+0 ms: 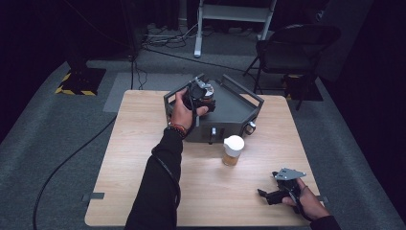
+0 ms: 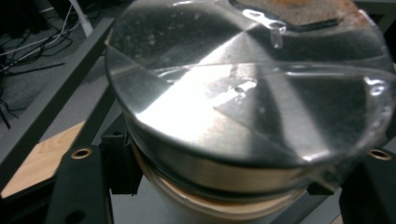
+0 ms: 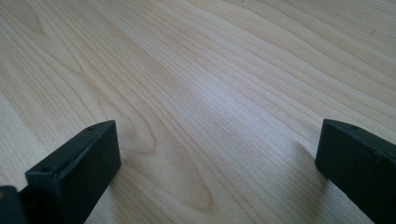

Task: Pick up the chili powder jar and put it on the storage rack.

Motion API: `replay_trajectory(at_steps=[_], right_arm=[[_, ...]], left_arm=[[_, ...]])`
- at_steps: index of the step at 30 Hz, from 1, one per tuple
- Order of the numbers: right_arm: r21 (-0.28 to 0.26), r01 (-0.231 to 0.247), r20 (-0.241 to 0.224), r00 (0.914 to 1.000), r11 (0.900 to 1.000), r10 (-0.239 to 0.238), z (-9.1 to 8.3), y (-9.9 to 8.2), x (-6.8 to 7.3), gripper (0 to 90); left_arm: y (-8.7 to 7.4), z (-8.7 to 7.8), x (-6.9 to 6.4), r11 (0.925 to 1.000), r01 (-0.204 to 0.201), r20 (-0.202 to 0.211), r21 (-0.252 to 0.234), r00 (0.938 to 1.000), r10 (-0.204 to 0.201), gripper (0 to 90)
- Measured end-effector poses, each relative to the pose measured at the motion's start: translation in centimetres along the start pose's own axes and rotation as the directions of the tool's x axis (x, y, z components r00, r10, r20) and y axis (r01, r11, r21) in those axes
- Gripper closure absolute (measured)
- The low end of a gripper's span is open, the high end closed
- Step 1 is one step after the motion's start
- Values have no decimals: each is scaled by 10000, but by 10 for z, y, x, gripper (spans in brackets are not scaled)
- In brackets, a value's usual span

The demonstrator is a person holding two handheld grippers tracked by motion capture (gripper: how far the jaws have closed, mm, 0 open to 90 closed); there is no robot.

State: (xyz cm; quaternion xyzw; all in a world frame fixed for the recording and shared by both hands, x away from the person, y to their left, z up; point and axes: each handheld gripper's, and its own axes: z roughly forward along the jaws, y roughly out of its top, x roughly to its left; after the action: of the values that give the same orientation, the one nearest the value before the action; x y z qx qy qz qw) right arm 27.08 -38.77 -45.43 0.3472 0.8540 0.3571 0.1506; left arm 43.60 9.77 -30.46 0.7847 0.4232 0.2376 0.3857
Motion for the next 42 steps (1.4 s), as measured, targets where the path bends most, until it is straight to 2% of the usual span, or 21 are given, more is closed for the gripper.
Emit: replay_trajectory(at_steps=[13, 18, 23, 35, 40, 42], right_arm=[[-1, 10, -5, 10000, 10000, -10, 0, 0, 0, 0], [-1, 12, -4, 10000, 10000, -12, 0, 0, 0, 0], [-1, 12, -6, 10000, 10000, -12, 0, 0, 0, 0], [-1, 15, -5, 10000, 10000, -15, 0, 0, 0, 0], [-2, 18, -3, 10000, 10000, -18, 0, 0, 0, 0], [-4, 26, 2, 10000, 10000, -26, 0, 0, 0, 0]], left_arm=[[-4, 11, 1, 9992, -171, 18, 367, 9999, 170, 302], [-6, 12, 3, 9996, -18, 75, 278, 10000, 16, 302], [-11, 14, 11, 9991, 376, 231, 174, 9990, -380, 297], [-16, 16, 12, 9990, 434, 237, 48, 9988, -435, 286], [-21, 12, 14, 9972, 721, 180, -205, 9973, -718, 184], [-24, 8, 13, 9958, 820, 66, -413, 9966, -818, 77]])
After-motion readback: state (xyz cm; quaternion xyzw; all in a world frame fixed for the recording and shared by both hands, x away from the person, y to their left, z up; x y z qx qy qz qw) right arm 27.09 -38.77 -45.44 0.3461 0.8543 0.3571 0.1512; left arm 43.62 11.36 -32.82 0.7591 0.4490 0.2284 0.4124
